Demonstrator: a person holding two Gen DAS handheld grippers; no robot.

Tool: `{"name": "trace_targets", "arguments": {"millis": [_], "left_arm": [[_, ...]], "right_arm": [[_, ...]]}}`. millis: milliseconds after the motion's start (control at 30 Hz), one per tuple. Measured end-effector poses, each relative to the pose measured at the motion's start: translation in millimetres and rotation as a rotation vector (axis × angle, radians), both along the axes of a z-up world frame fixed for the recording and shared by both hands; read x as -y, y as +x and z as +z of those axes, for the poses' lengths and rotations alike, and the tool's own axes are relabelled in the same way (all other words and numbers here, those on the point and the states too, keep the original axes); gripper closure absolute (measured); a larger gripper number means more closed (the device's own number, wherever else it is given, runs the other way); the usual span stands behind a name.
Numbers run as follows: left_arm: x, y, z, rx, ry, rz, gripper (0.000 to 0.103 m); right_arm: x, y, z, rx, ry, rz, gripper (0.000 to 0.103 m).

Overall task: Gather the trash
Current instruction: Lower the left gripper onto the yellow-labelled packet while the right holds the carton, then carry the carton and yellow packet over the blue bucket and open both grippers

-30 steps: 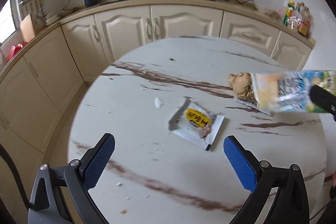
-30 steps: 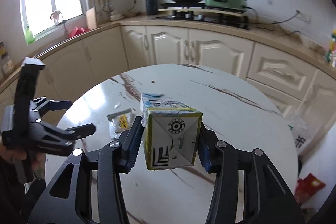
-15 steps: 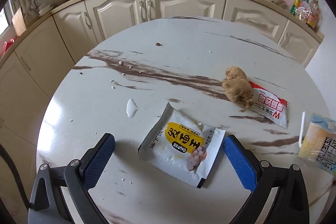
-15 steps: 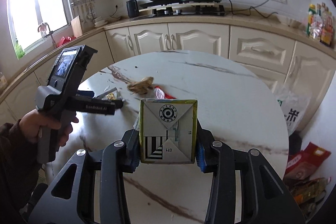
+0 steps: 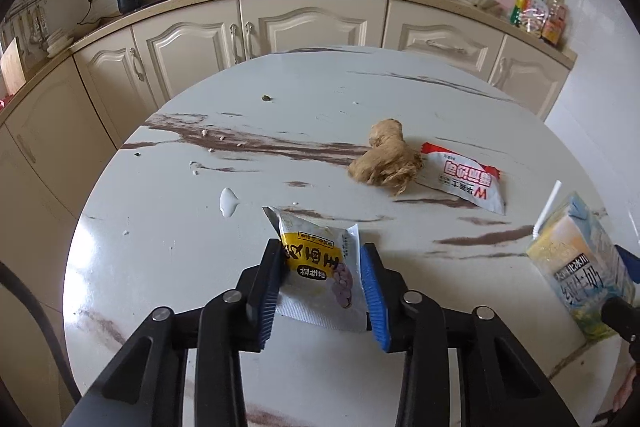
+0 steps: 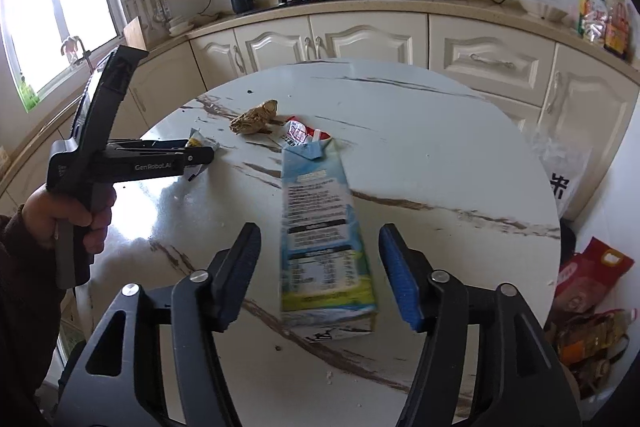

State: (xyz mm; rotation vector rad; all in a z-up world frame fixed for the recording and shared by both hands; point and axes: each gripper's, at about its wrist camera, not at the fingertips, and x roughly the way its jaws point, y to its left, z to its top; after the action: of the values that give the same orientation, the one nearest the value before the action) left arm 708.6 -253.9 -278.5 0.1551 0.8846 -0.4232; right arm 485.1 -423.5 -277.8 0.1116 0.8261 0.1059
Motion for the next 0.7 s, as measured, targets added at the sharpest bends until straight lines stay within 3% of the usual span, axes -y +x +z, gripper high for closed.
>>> {"name": "trace_targets", "arguments": {"millis": [100, 267, 333, 700], "left_arm": [[-12.5, -10.0, 5.7, -0.008, -0.025, -0.016, 0.083], [-37.8, -28.9, 15.0, -0.033, -0.090, -0.020, 0.087], [-43.9, -38.0, 17.8, -0.035, -0.119, -0.023, 0.087], [-75.0, -101.0, 55.7, -0.019, -0.256, -0.066, 0.088]], "right_arm": [[-3.9, 5.8, -6.3, -0.031, -0.008, 0.005, 0.038], [-8.1, 13.5, -14.2, -0.066, -0.023, 0.010, 0.040], [-7.6, 18.0, -18.2, -0.086, -0.039, 0.011, 0.063], [-10.1, 4.8, -4.1, -0.053, 0.001, -0.007, 0.064]]}}
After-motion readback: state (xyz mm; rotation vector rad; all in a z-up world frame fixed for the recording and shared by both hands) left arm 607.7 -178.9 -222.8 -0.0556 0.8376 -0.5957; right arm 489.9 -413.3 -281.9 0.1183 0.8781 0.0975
